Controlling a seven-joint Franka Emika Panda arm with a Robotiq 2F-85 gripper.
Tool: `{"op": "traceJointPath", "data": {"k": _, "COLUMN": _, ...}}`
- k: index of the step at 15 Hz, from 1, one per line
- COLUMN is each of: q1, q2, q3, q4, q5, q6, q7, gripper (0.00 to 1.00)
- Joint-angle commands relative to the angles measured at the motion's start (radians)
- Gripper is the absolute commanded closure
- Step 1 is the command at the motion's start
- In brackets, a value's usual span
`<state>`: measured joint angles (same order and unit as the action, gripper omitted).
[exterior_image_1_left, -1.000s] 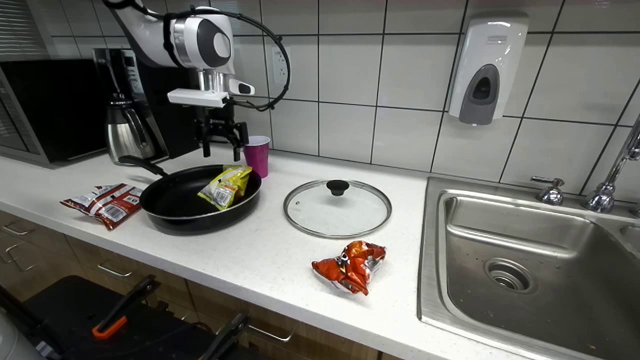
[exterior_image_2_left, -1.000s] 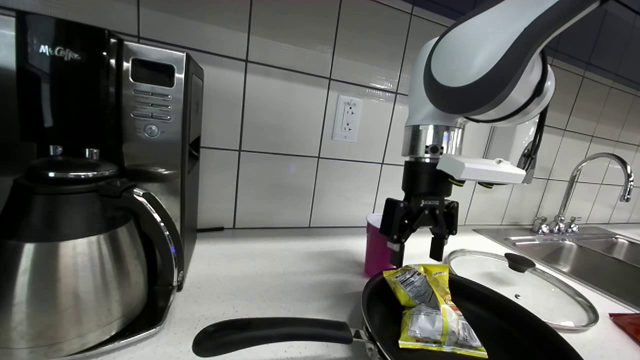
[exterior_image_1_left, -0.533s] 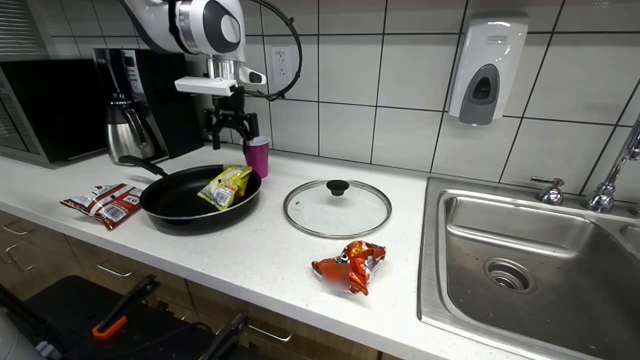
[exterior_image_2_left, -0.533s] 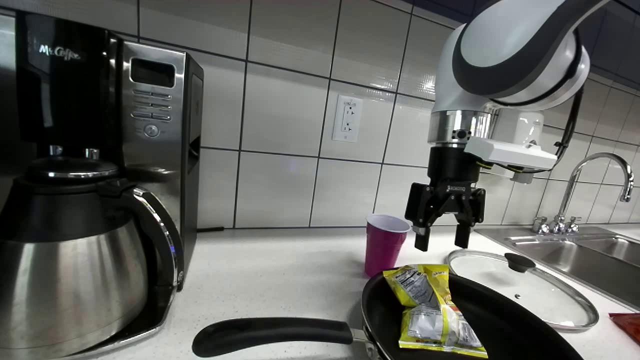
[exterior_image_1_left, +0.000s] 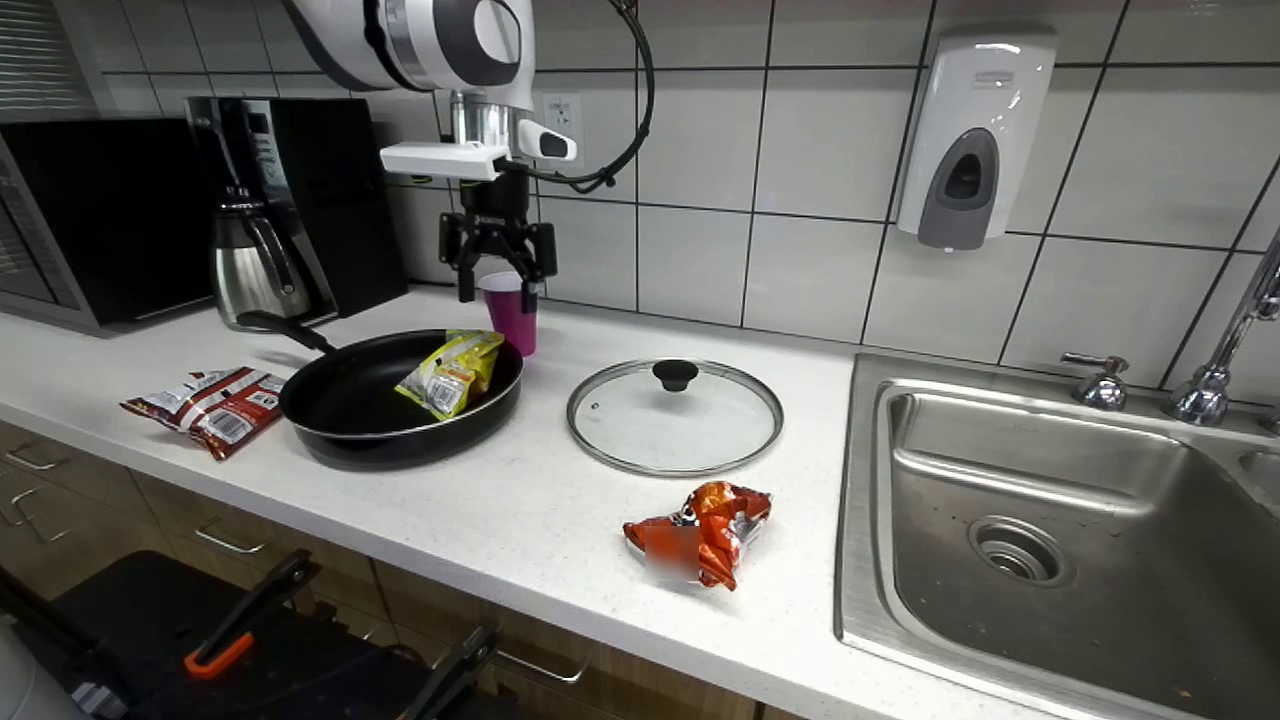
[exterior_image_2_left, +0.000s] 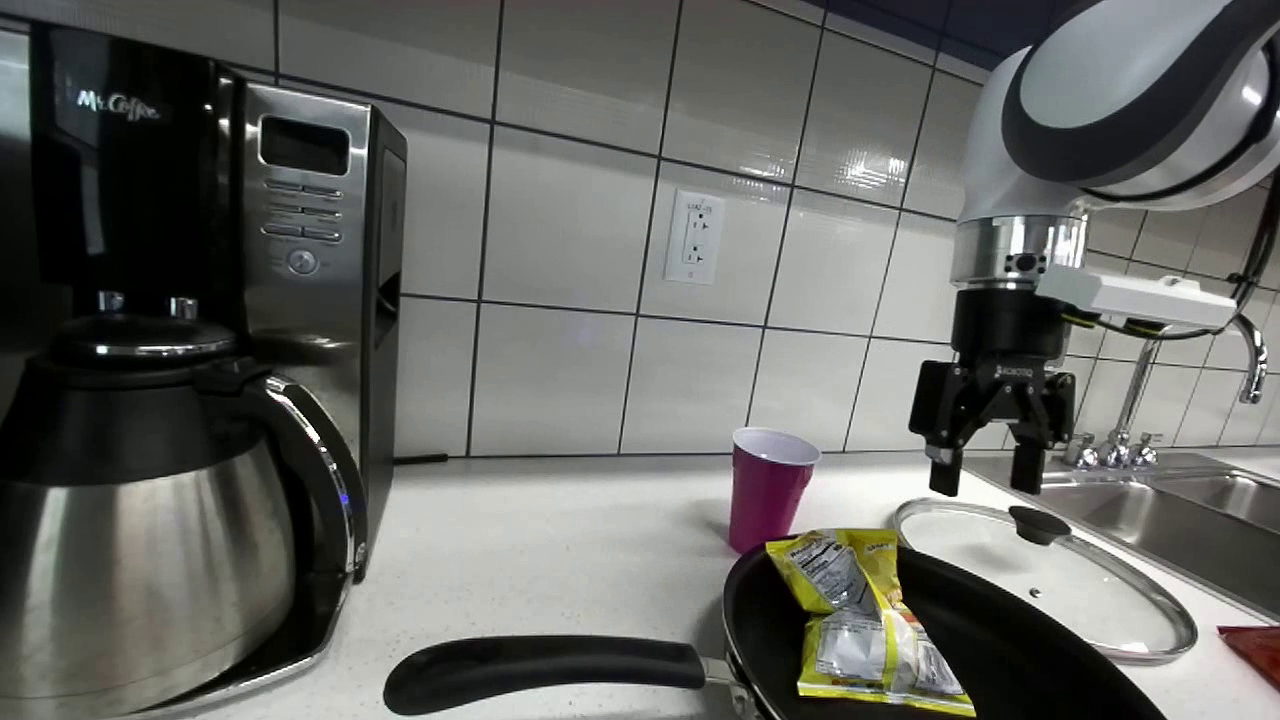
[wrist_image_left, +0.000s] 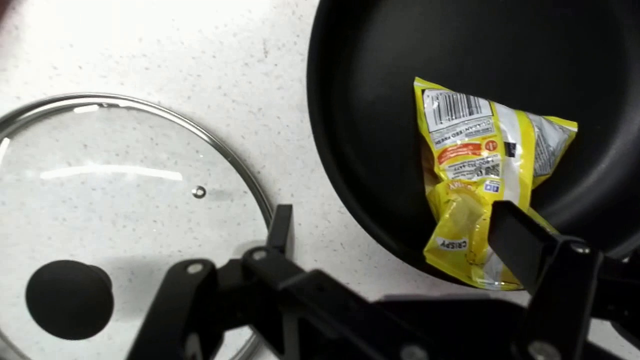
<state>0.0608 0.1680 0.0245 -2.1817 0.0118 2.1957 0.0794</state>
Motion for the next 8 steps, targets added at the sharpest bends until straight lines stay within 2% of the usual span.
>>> {"op": "traceJointPath", "data": {"k": 1, "q1": -0.039, "q2": -0.092, "q3": -0.020, "q4": -0.079, "q5": 0.010, "q6": -0.033, "q7": -0.052, "gripper": 0.00}}
{"op": "traceJointPath", "data": {"k": 8, "q1": -0.102, "q2": -0.165, "q3": -0.090, "q4": -0.174, "q5": -0.013, "q6": -0.021, "q7": -0.103, "gripper": 0.00}}
